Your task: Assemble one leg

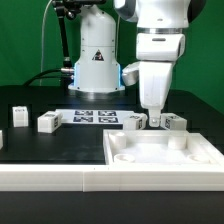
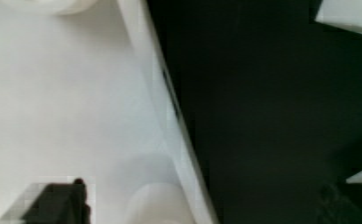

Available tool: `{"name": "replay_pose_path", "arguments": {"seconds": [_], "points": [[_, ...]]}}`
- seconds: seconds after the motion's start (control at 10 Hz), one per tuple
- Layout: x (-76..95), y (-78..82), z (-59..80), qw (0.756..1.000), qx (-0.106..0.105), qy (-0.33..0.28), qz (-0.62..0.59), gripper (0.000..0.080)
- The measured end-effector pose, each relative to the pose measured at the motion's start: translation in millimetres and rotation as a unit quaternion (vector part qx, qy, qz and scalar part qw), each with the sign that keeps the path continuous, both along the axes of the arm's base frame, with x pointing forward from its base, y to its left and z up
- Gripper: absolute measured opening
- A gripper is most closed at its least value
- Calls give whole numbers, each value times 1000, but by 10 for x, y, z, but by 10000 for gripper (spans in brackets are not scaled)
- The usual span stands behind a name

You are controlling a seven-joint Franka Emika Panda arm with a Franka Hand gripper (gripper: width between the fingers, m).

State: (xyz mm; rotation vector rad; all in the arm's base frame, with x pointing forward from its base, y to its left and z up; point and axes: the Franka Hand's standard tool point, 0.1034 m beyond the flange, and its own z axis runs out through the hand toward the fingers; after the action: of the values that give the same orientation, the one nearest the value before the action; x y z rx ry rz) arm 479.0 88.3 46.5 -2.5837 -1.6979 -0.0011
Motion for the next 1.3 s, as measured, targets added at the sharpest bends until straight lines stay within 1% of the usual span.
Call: {"name": "replay_pose_path", "arguments": {"seconds": [0.2,0.4,0.5,0.6,0.8,0.9,1.0,1.1,1.3], "points": [[-78,93,-1,994,1,2,-113,649],[-94,212,17,974,1,7,-228,649],[-105,271,17,961,3,9,-277,649],[-116,290,10,940,9,16,-340,649],[-117,298,10,923,9,20,-384,649],[-128,331,6,902,13,22,-431,649],[-185,396,-19,889,16,20,-458,649],[-254,475,-45,893,19,16,-449,649],[-360,700,-62,901,18,20,-433,649]]}}
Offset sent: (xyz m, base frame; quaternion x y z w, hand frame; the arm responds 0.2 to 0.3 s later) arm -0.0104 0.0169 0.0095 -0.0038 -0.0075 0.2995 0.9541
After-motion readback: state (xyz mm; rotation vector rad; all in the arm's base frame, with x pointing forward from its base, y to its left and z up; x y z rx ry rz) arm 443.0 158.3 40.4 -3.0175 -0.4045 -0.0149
